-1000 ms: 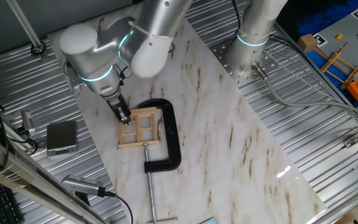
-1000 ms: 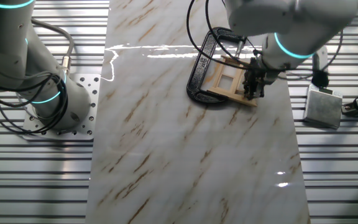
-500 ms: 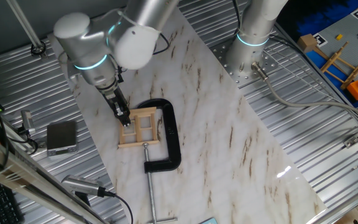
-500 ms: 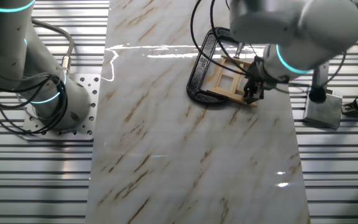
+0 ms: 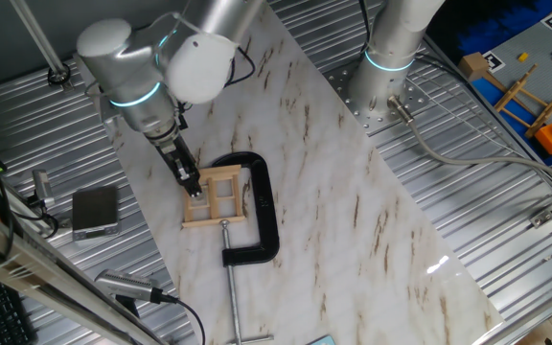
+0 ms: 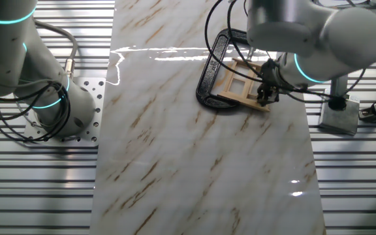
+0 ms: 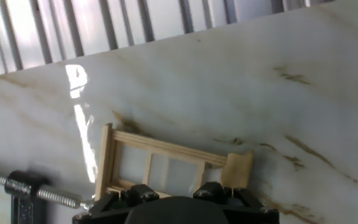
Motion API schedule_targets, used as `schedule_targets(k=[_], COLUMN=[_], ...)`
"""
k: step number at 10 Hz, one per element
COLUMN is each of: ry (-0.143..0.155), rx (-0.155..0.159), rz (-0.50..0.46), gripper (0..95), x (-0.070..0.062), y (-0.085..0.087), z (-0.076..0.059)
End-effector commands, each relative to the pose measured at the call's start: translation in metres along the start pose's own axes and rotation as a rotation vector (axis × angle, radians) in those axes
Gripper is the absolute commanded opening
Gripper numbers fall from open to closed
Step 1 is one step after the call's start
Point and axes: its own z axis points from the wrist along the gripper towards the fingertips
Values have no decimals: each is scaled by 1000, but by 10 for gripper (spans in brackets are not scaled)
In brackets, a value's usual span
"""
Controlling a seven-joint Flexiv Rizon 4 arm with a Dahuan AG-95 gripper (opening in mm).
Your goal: Open a sliding window
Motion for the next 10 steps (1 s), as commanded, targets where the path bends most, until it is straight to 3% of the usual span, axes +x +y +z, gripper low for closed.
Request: schedule_targets(k=[1, 10], ry=[-16, -11], rx=[90, 71], rz=[-19, 22], gripper=[570, 570], x=[0, -7], y=[0, 6], z=[0, 8])
